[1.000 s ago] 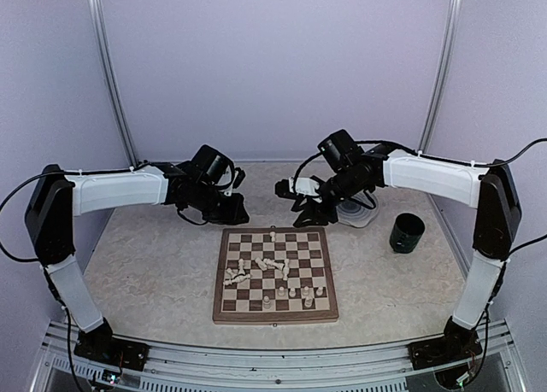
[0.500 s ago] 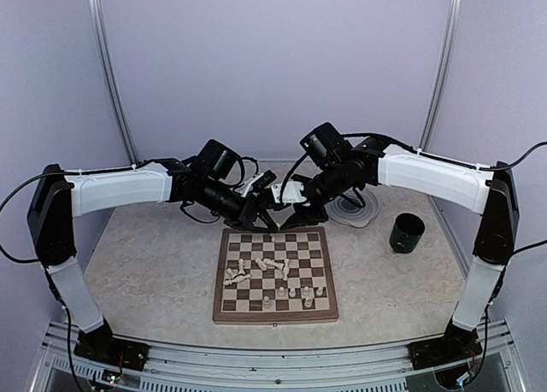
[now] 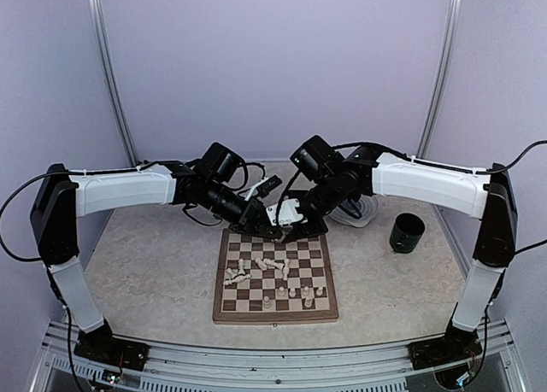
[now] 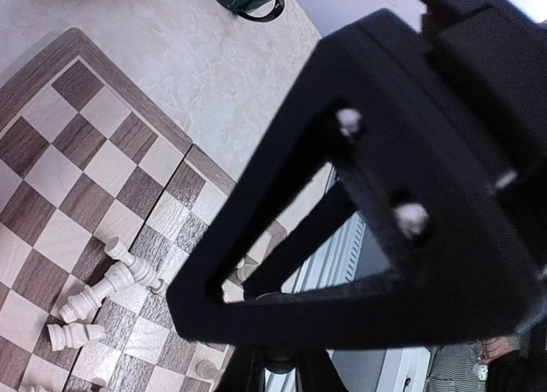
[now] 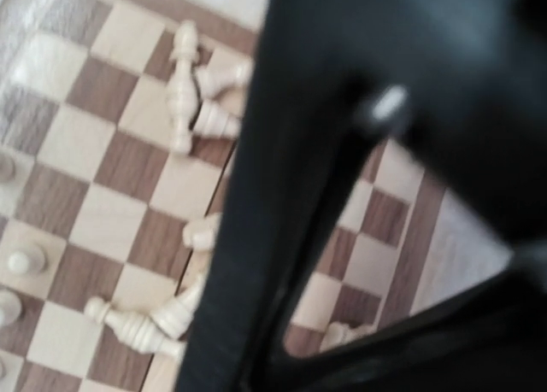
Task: Set up the chess pieces on the board
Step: Pass from the left arm to the right, then pass from the right arm to the left, then place the pawn on d2.
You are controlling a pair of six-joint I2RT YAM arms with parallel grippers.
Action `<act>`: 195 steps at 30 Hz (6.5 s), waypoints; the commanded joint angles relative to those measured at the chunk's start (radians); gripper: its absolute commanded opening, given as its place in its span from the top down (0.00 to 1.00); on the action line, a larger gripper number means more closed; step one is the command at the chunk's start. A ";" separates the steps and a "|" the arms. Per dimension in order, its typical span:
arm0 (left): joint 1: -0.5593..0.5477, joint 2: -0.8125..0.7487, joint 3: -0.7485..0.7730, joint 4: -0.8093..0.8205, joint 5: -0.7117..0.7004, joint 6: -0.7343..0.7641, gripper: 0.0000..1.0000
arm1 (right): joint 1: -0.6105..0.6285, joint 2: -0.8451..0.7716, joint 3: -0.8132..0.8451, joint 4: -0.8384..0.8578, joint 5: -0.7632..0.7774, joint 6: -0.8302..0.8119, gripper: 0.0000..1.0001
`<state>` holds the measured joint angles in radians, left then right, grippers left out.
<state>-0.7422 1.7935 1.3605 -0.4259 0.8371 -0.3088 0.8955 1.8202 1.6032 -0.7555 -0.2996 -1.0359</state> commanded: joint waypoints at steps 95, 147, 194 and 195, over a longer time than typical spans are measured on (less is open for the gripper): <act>-0.206 -0.151 -0.094 0.389 -0.502 0.171 0.92 | -0.316 -0.147 -0.282 0.248 -0.812 0.555 0.72; -0.323 0.047 -0.062 -0.203 -0.710 0.282 0.92 | -0.607 -0.321 -0.466 0.218 -0.626 0.452 0.53; -0.320 0.084 -0.041 -0.253 -0.724 0.320 0.71 | -0.607 -0.317 -0.471 0.219 -0.630 0.451 0.52; -0.319 0.082 -0.039 -0.252 -0.727 0.318 0.70 | -0.607 -0.318 -0.470 0.220 -0.629 0.454 0.52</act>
<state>-1.0664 1.8755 1.3006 -0.6739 0.1349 0.0063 0.2916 1.5089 1.1183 -0.5285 -0.9115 -0.5827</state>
